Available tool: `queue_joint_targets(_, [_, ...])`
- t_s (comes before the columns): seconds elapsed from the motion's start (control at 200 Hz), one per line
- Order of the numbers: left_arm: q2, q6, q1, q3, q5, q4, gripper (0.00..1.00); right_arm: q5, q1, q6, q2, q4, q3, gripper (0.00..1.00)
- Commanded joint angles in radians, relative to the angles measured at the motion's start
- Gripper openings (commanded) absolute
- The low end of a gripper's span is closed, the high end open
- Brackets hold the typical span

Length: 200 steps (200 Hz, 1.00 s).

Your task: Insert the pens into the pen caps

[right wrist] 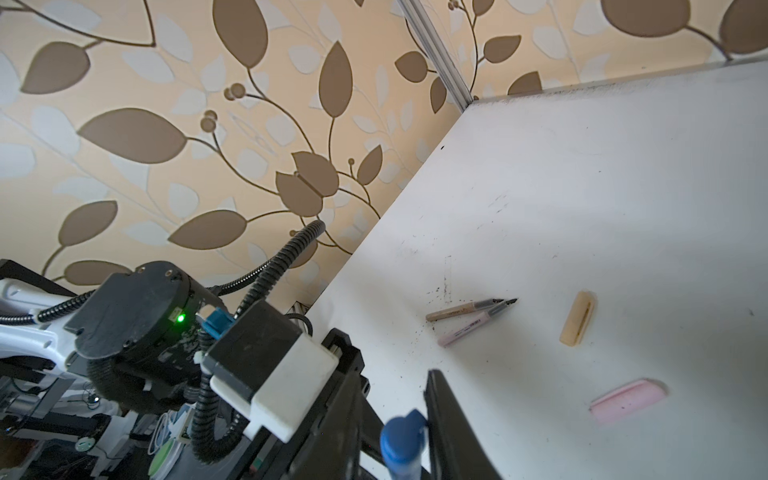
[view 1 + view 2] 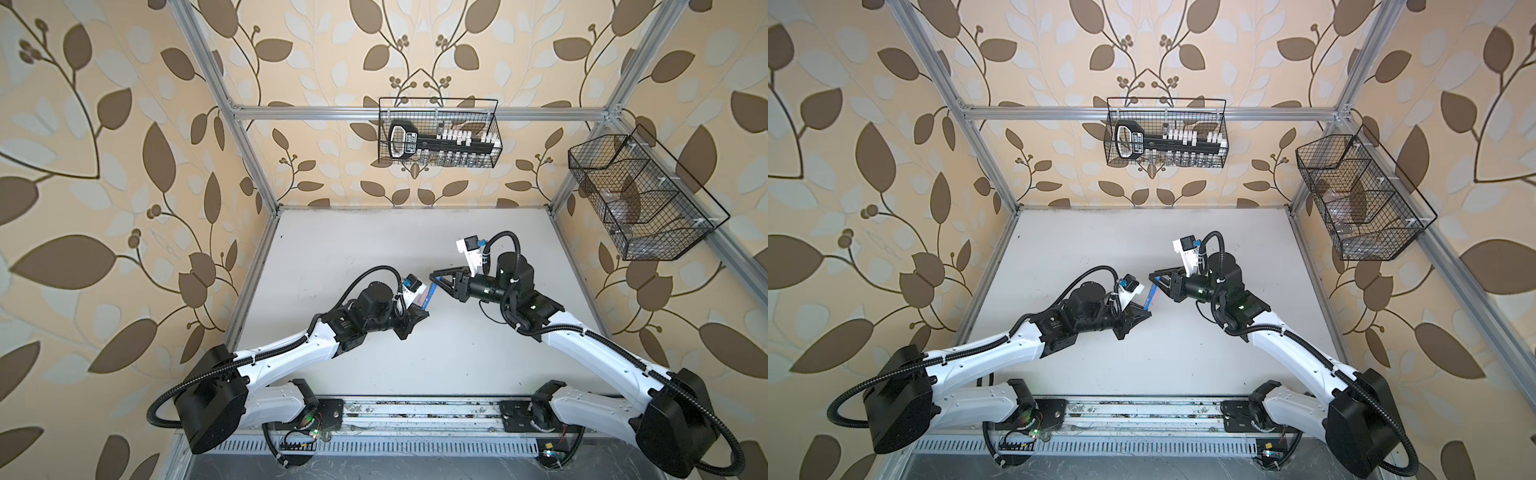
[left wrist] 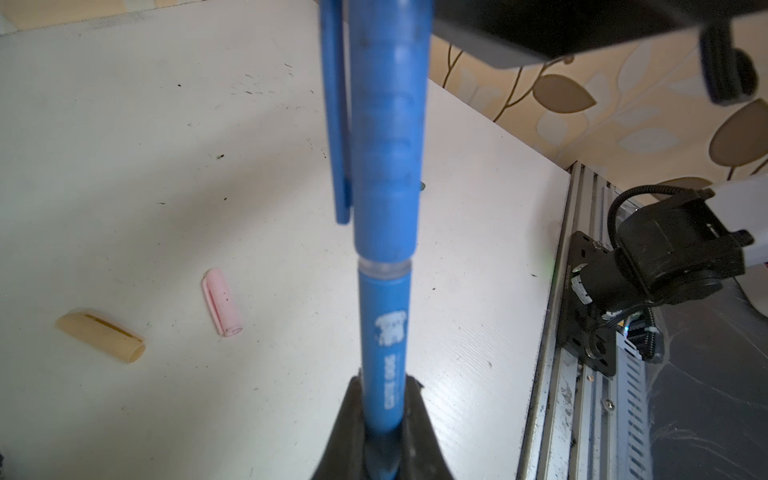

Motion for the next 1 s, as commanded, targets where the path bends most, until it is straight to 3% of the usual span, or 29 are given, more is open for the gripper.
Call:
queue_joint_targets(0.0, [-0.026, 0.007, -0.008, 0.053, -0.012, 0.029, 0.00, -0.009, 0.016, -0.002, 0.007, 0.009, 0.006, 0.26])
queue_joint_targets(0.09, [-0.036, 0.005, -0.008, 0.058, -0.017, 0.032, 0.00, -0.011, 0.021, 0.005, 0.004, 0.019, -0.007, 0.26])
queue_joint_targets(0.175, [-0.048, 0.006, -0.007, 0.060, -0.021, 0.026, 0.00, -0.001, 0.019, -0.009, -0.012, -0.004, -0.007, 0.39])
queue_joint_targets(0.255, [-0.054, 0.009, -0.008, 0.060, -0.025, 0.022, 0.00, 0.003, 0.001, -0.002, -0.040, 0.000, -0.013, 0.44])
queue_joint_targets(0.435, [-0.049, 0.008, -0.007, 0.055, -0.022, 0.024, 0.00, -0.035, -0.041, 0.055, -0.080, 0.071, -0.041, 0.48])
queue_joint_targets(0.79, [-0.043, 0.010, -0.008, 0.064, -0.015, 0.018, 0.00, -0.064, 0.002, 0.064, -0.023, 0.109, -0.027, 0.44])
queue_joint_targets(0.995, [-0.049, 0.009, -0.008, 0.066, -0.019, 0.015, 0.00, -0.068, 0.021, 0.066, 0.000, 0.123, -0.025, 0.30])
